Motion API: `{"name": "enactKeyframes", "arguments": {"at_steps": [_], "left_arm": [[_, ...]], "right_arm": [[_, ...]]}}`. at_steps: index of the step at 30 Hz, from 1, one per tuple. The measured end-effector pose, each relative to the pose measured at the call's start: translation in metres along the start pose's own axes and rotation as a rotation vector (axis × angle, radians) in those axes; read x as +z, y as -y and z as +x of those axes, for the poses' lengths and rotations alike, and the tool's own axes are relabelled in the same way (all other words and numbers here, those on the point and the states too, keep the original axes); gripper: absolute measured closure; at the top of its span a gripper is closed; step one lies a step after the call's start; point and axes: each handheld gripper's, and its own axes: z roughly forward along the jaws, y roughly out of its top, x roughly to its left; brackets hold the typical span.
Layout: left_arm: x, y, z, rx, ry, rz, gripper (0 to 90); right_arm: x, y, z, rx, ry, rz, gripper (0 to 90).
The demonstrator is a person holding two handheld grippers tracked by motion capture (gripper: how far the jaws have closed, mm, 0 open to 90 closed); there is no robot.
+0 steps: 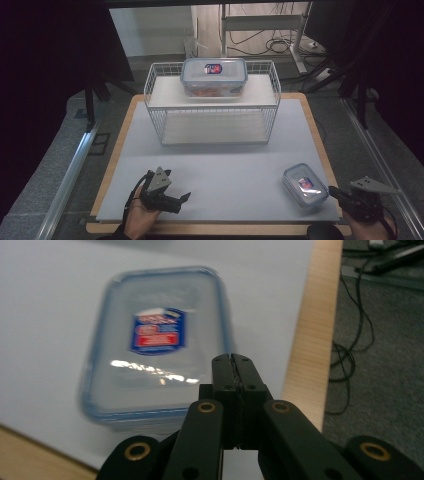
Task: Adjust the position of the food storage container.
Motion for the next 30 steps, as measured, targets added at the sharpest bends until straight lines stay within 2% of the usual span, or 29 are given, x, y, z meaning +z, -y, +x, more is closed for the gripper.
{"name": "enactKeyframes", "arguments": {"at_steps": [3,5,6,14,21,23,24,26,30], "left_arm": [[0.001,0.0,0.0,0.0,0.003,0.004,1.6],[0.001,0.0,0.0,-0.001,0.006,0.005,1.6],[0.002,0.0,0.0,-0.003,0.008,0.006,1.6],[0.004,0.001,-0.001,-0.004,0.014,0.018,1.6],[0.005,0.001,-0.001,-0.003,0.019,0.027,1.5],[0.006,0.001,-0.002,-0.004,0.02,0.028,1.6],[0.006,0.001,-0.002,-0.004,0.02,0.028,1.6],[0.006,0.001,-0.002,-0.005,0.02,0.03,1.6],[0.007,0.001,-0.002,-0.004,0.023,0.033,1.6]], "right_arm": [[0.011,0.004,-0.01,0.015,0.037,0.025,90.0],[0.013,0.004,-0.011,0.023,0.032,0.031,90.0],[0.018,0.006,-0.011,0.026,0.015,0.048,90.0],[0.022,0.003,-0.003,0.029,0.007,0.053,90.0],[0.03,-0.001,0.011,0.014,-0.048,0.061,90.0],[0.038,-0.004,0.022,-0.005,-0.101,0.076,90.0],[0.038,-0.004,0.022,-0.005,-0.101,0.076,90.0],[0.045,-0.009,0.035,-0.046,-0.127,0.087,90.0],[0.05,-0.013,0.045,-0.065,-0.158,0.089,90.0]]}}
